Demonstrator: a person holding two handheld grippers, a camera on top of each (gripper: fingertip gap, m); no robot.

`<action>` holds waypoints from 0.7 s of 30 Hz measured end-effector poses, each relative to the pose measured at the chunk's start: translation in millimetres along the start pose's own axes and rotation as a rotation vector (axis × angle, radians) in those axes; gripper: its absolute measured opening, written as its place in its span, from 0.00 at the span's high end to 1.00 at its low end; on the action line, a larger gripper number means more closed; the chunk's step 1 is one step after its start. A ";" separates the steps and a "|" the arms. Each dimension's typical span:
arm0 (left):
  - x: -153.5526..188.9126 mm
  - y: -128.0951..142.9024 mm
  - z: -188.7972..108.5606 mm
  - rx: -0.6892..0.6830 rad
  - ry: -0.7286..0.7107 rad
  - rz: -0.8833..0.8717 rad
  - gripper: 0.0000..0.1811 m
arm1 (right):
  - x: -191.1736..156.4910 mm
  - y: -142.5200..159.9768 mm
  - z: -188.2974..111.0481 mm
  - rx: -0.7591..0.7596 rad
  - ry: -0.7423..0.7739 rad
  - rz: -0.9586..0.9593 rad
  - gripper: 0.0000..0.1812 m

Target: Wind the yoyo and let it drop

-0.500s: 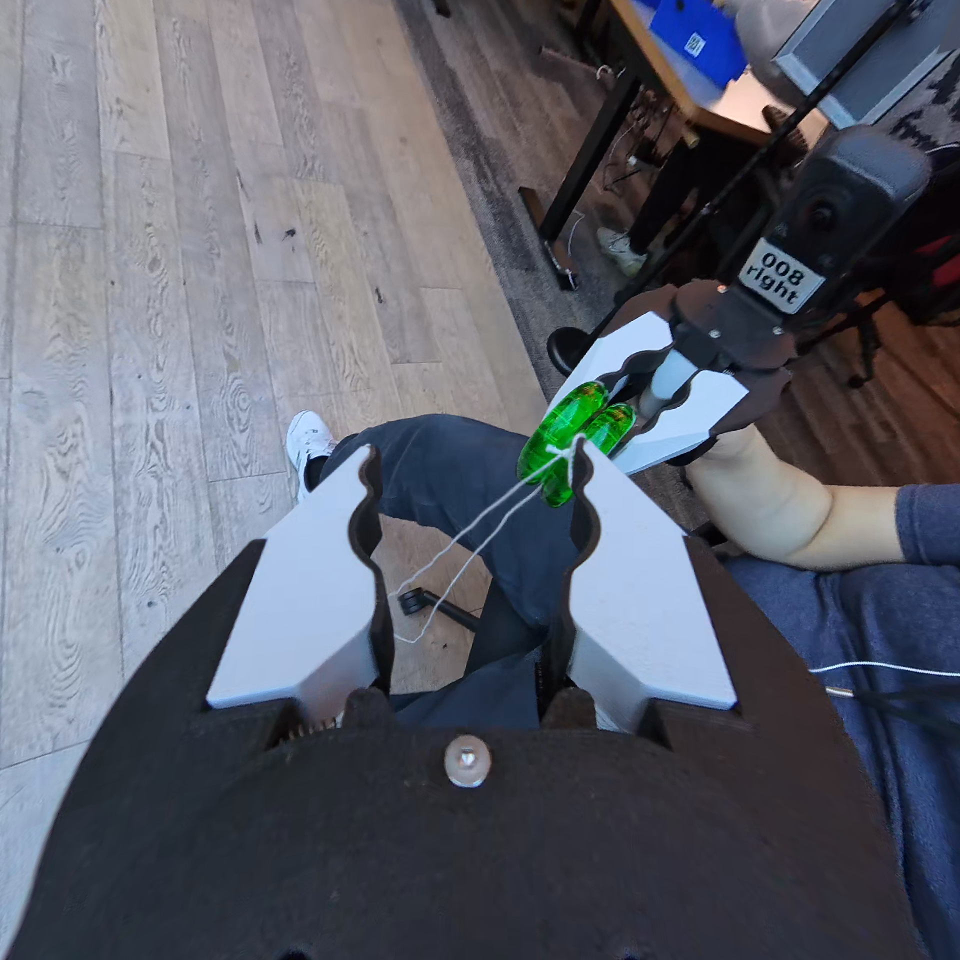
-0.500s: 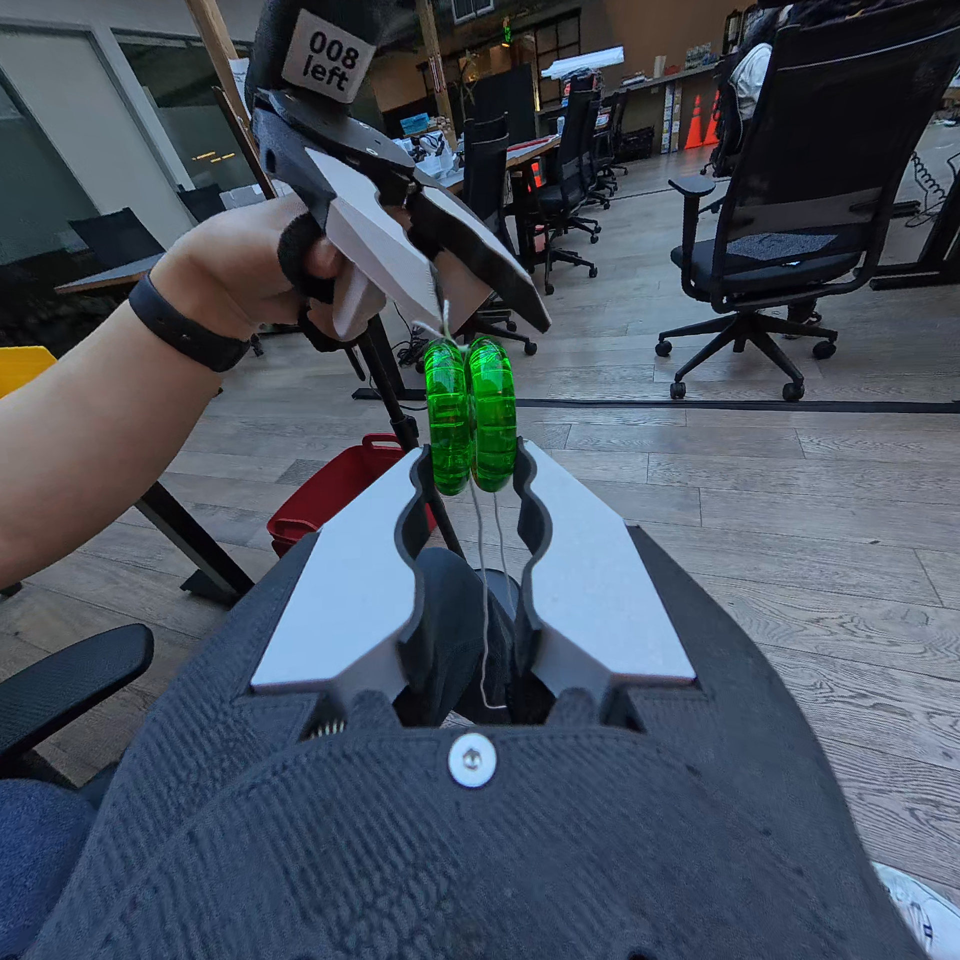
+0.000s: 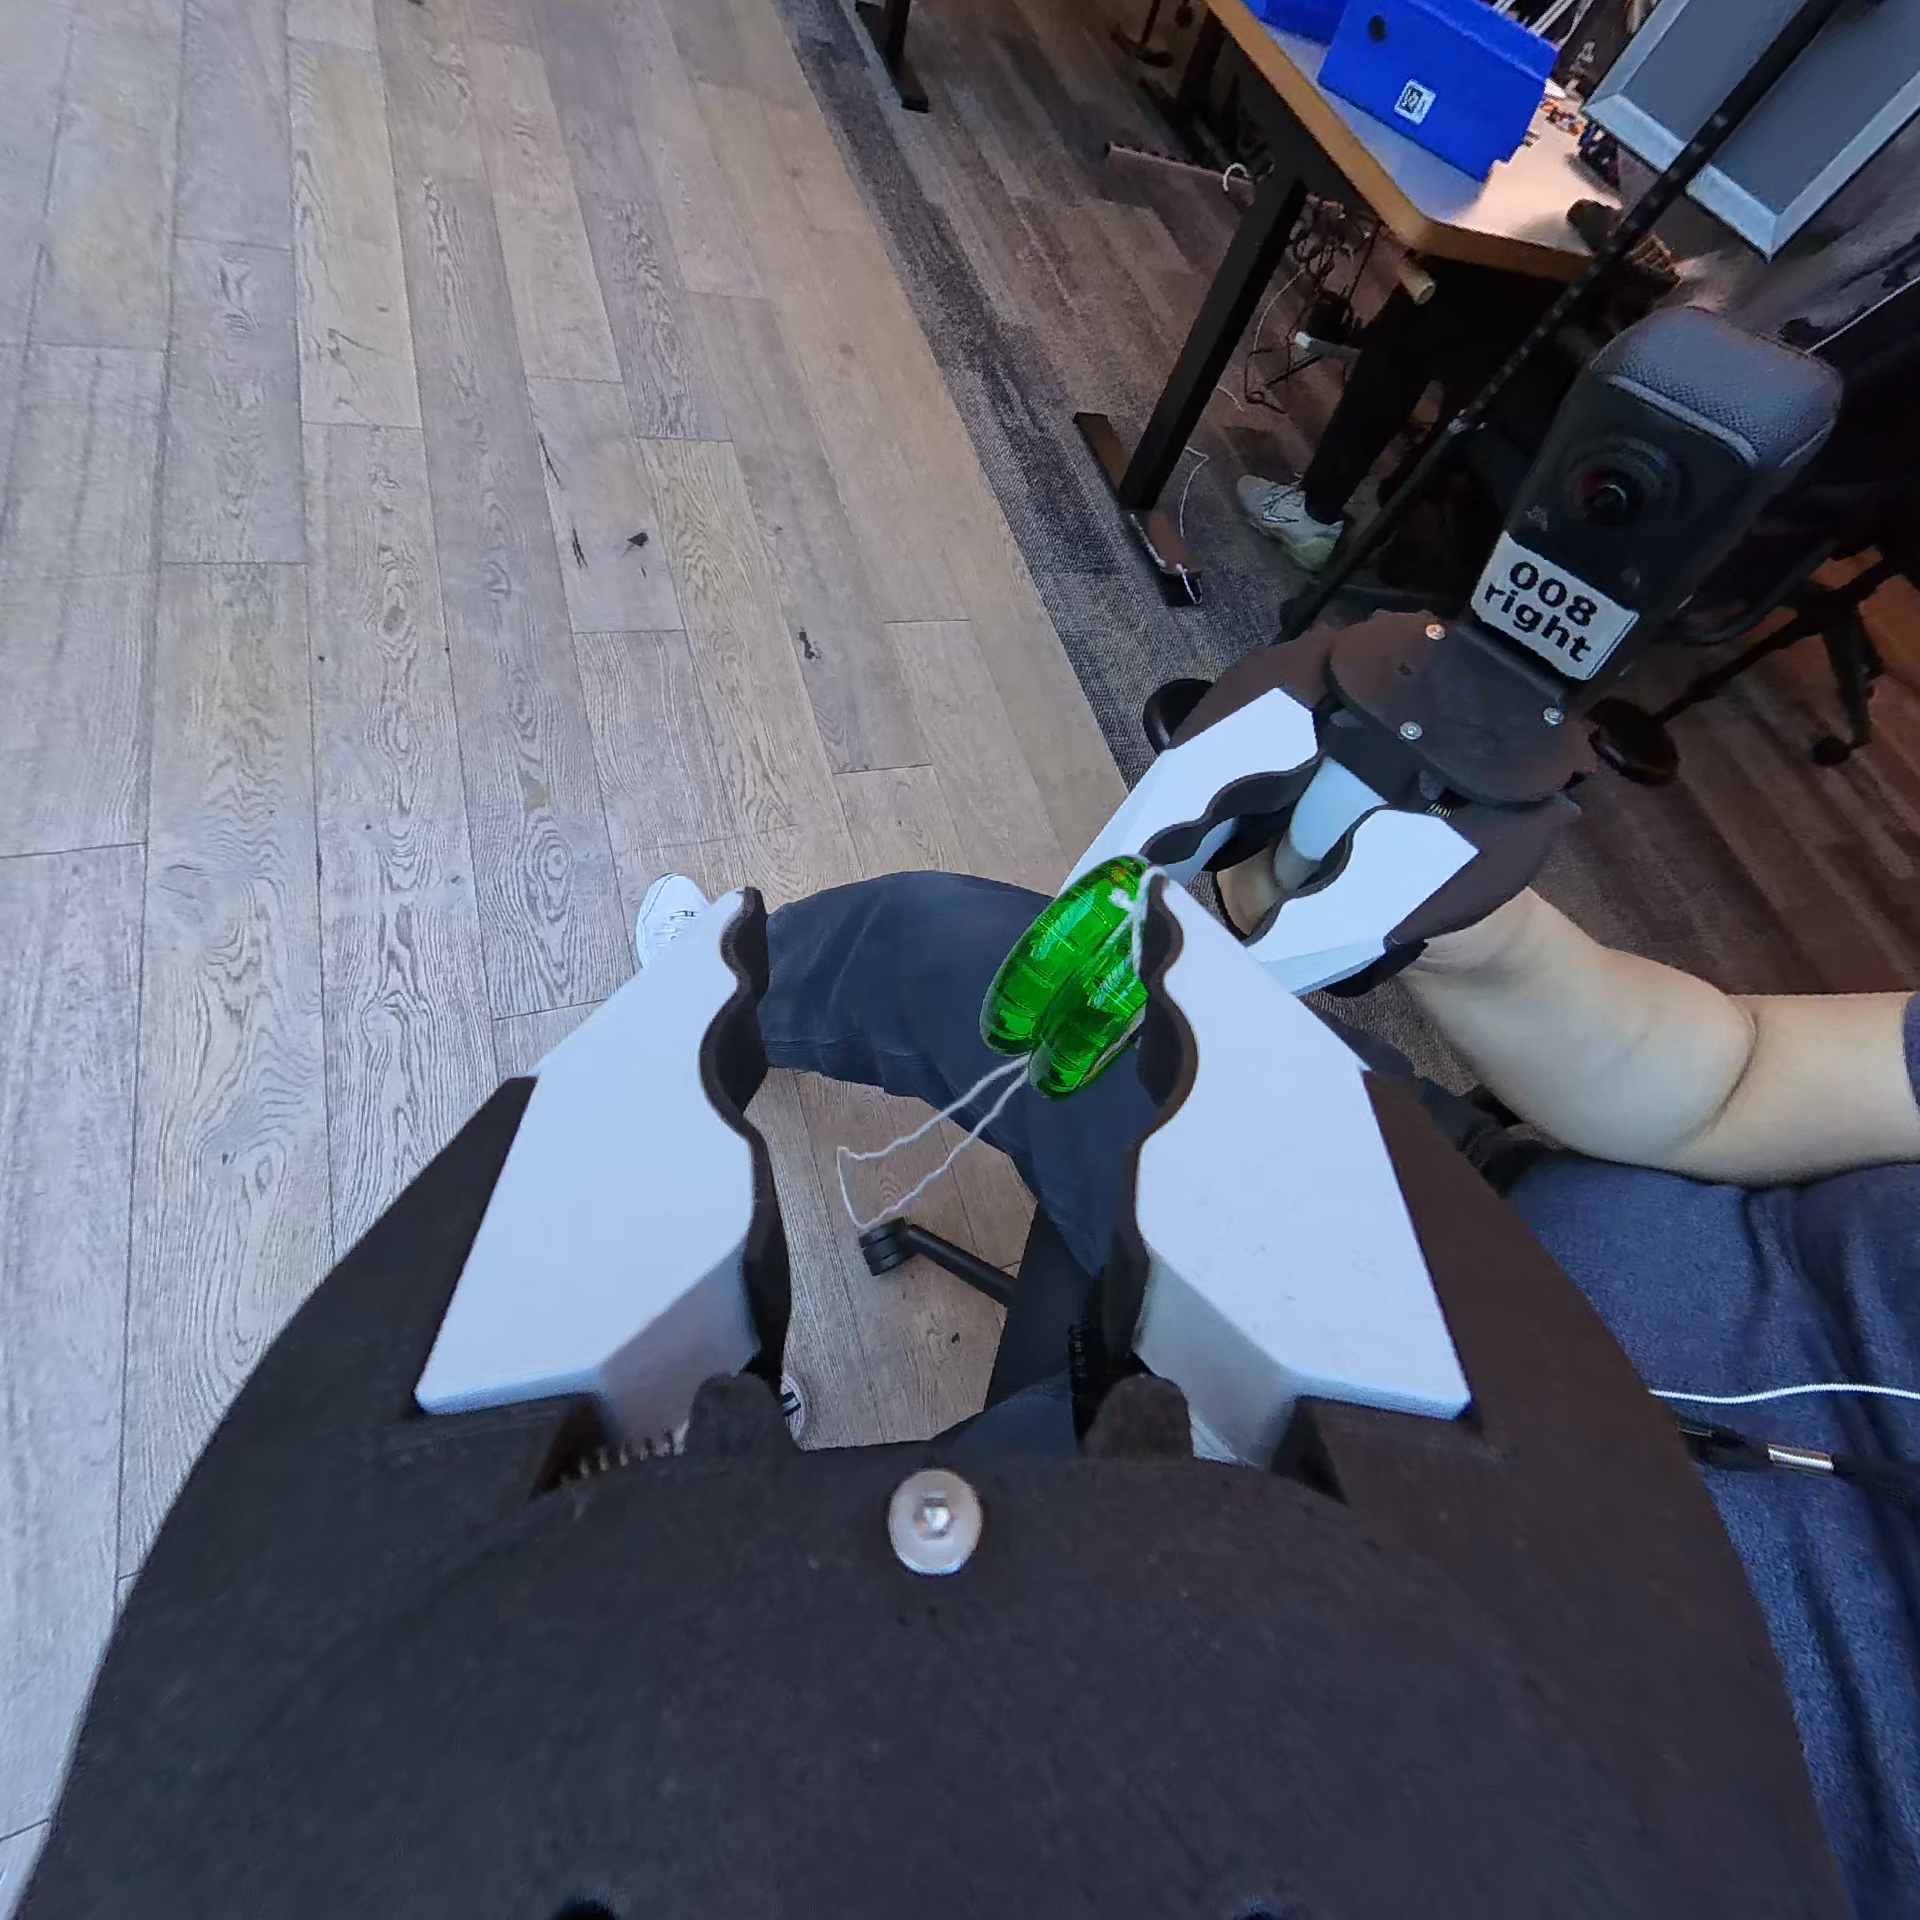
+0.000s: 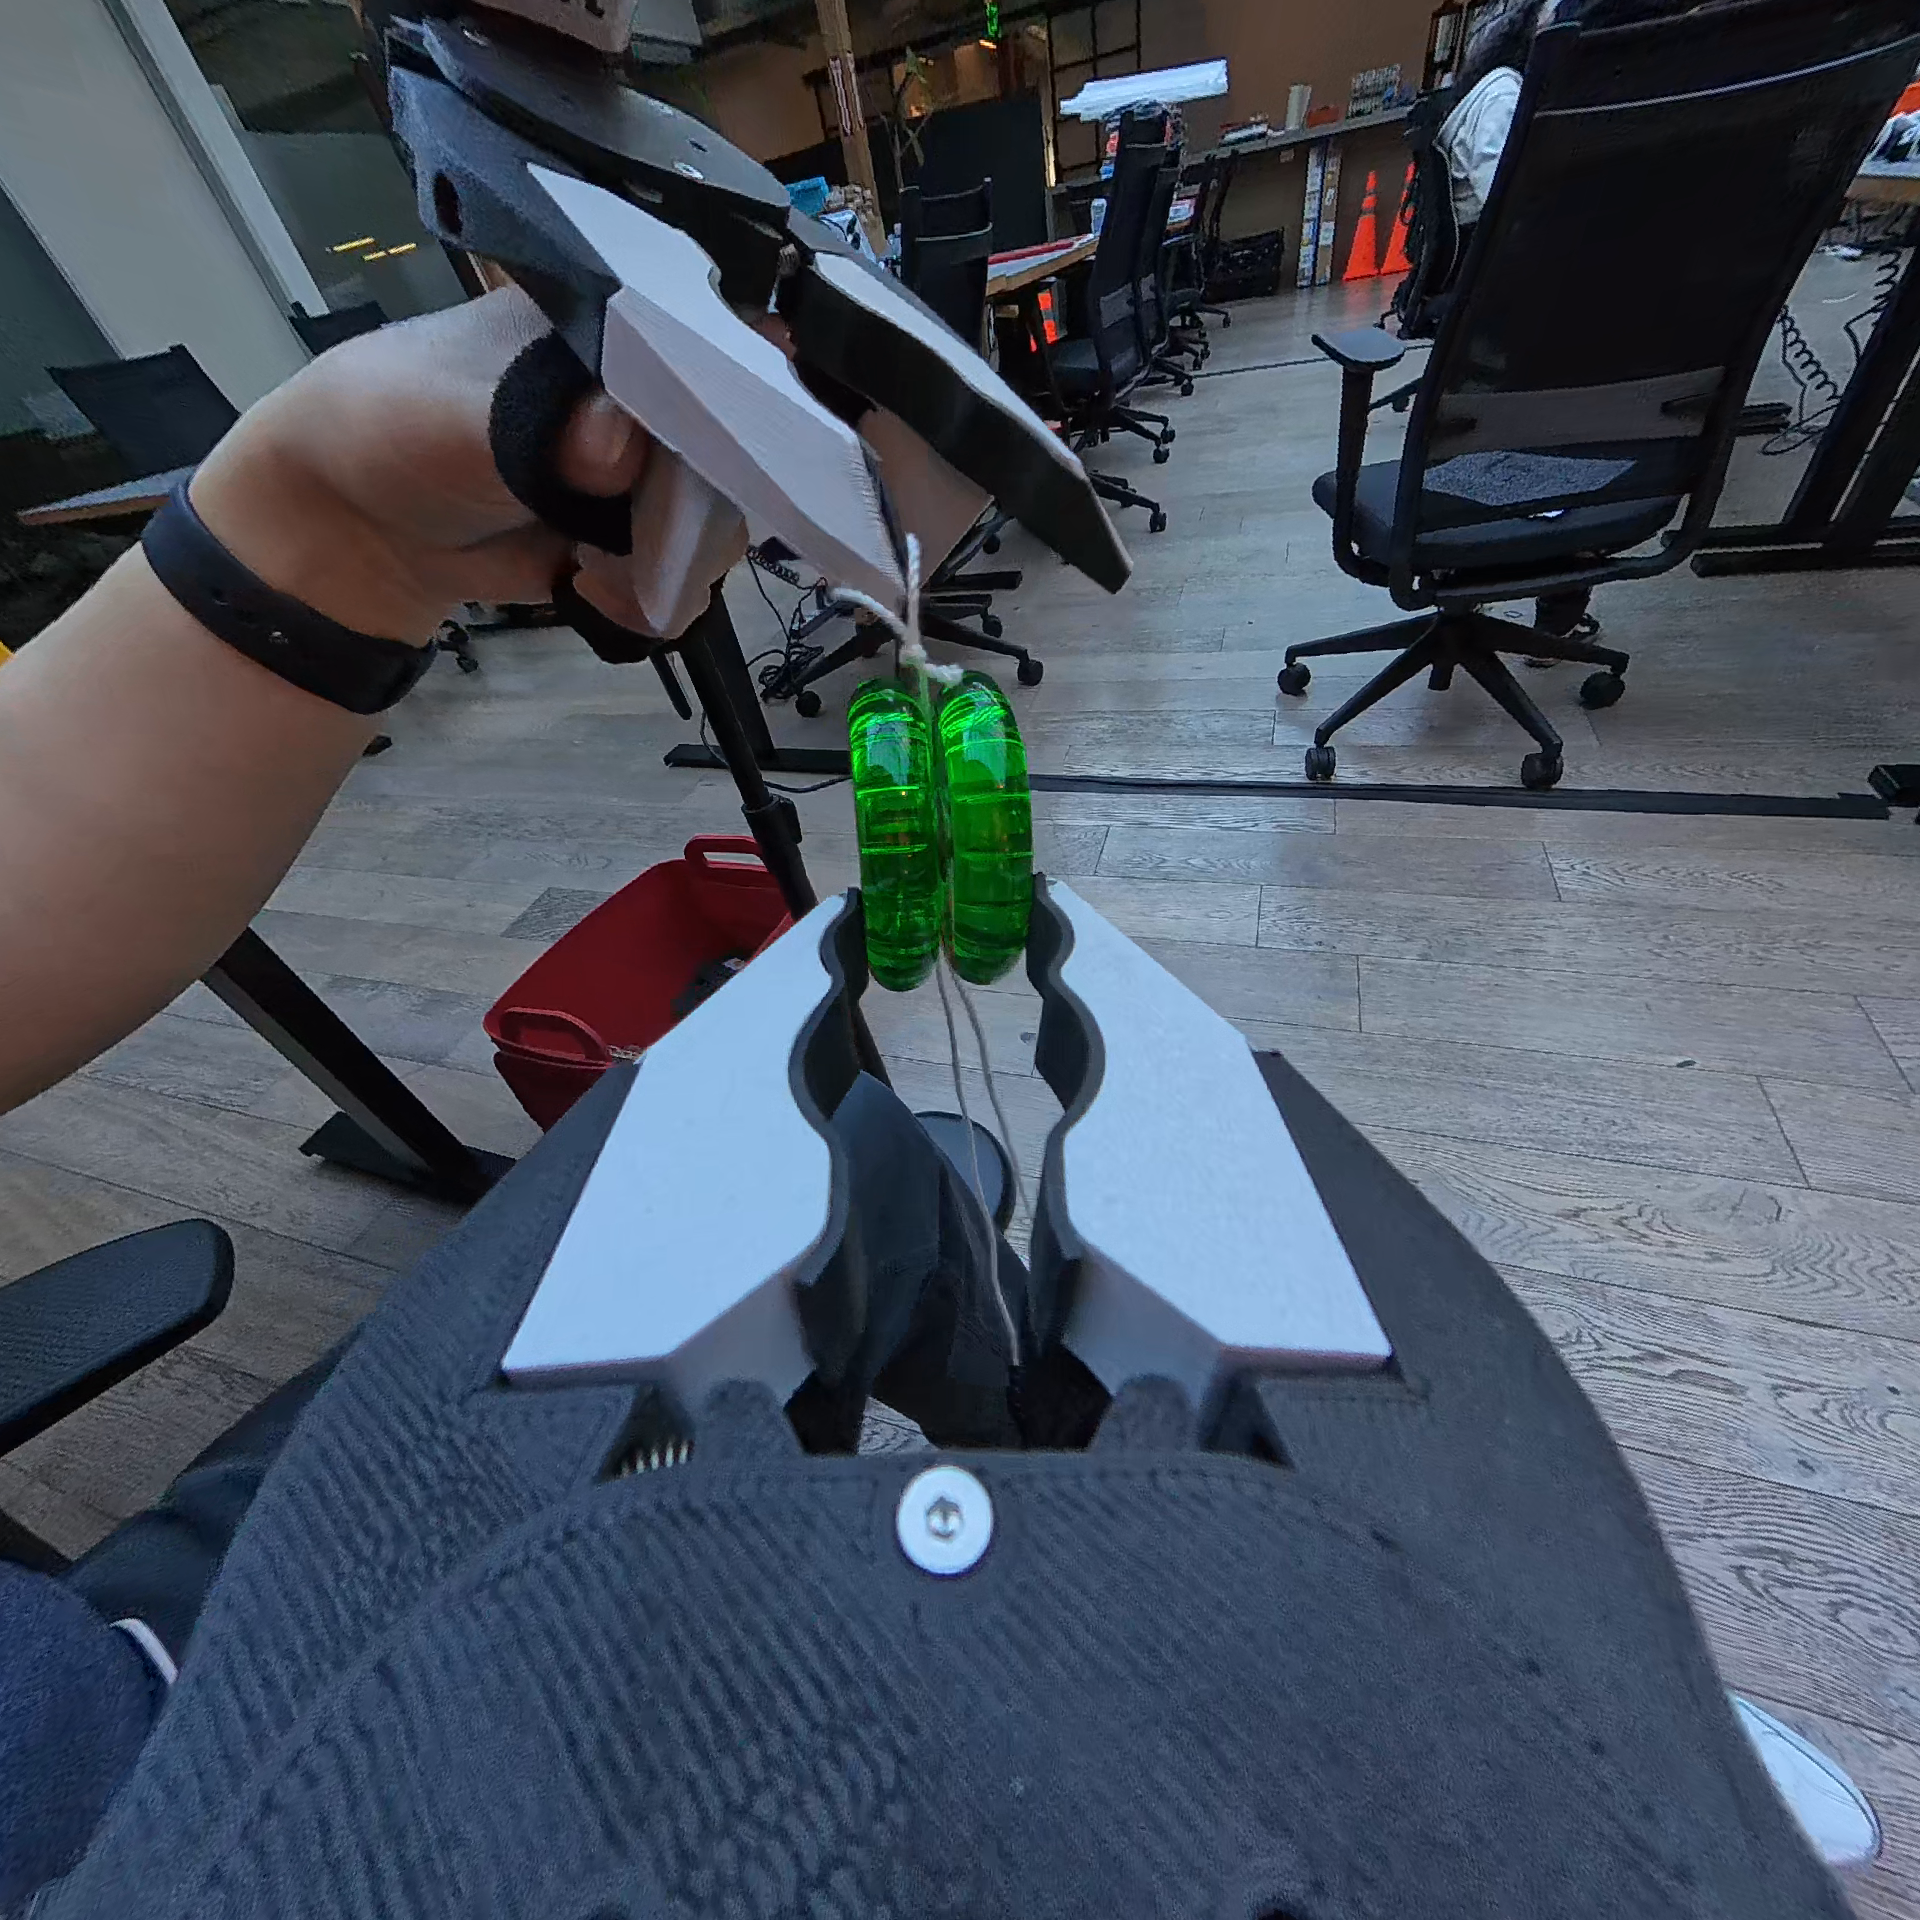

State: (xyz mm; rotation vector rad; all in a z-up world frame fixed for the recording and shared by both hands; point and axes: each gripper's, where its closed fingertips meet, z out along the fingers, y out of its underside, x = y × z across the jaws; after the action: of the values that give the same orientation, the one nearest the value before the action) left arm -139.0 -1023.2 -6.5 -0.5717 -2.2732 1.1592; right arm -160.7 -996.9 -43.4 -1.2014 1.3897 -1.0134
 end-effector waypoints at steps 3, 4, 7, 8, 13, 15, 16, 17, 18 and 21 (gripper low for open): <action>0.4 1.3 -1.7 -0.021 -0.014 0.021 0.61 | -0.9 0.2 0.4 -0.005 0.022 -0.047 0.84; 2.5 1.9 -2.3 -0.028 -0.010 0.030 0.61 | 0.5 0.5 0.3 -0.011 0.041 -0.065 0.84; 10.3 1.8 -3.6 -0.038 0.001 0.046 0.62 | 1.3 -0.6 0.5 -0.014 0.071 -0.109 0.84; 11.7 1.4 -4.0 -0.042 -0.007 0.057 0.62 | 1.1 -1.0 1.2 -0.012 0.073 -0.106 0.84; 17.5 -1.6 -2.8 -0.065 -0.100 0.117 0.62 | 6.0 -8.0 4.1 0.063 0.099 -0.004 0.84; 21.3 -4.1 0.2 -0.051 -0.142 0.133 0.62 | 12.3 -13.2 2.3 0.108 0.143 0.026 0.84; 23.6 -4.9 2.3 -0.037 -0.163 0.138 0.62 | 14.7 -16.7 0.8 0.134 0.157 0.038 0.84; 26.0 -4.9 4.6 -0.024 -0.186 0.144 0.63 | 16.4 -20.3 -0.9 0.160 0.164 0.057 0.84; 28.0 -4.3 6.7 -0.010 -0.209 0.156 0.63 | 17.7 -24.0 -2.9 0.186 0.163 0.080 0.84; 31.3 -2.2 10.8 0.039 -0.286 0.194 0.64 | 19.7 -32.9 -10.1 0.252 0.132 0.154 0.84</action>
State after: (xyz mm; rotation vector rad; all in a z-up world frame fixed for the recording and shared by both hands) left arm -170.3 -1013.0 -2.0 -0.6589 -2.4693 1.4569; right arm -165.9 -1021.6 -12.9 -0.8428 1.3855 -1.1364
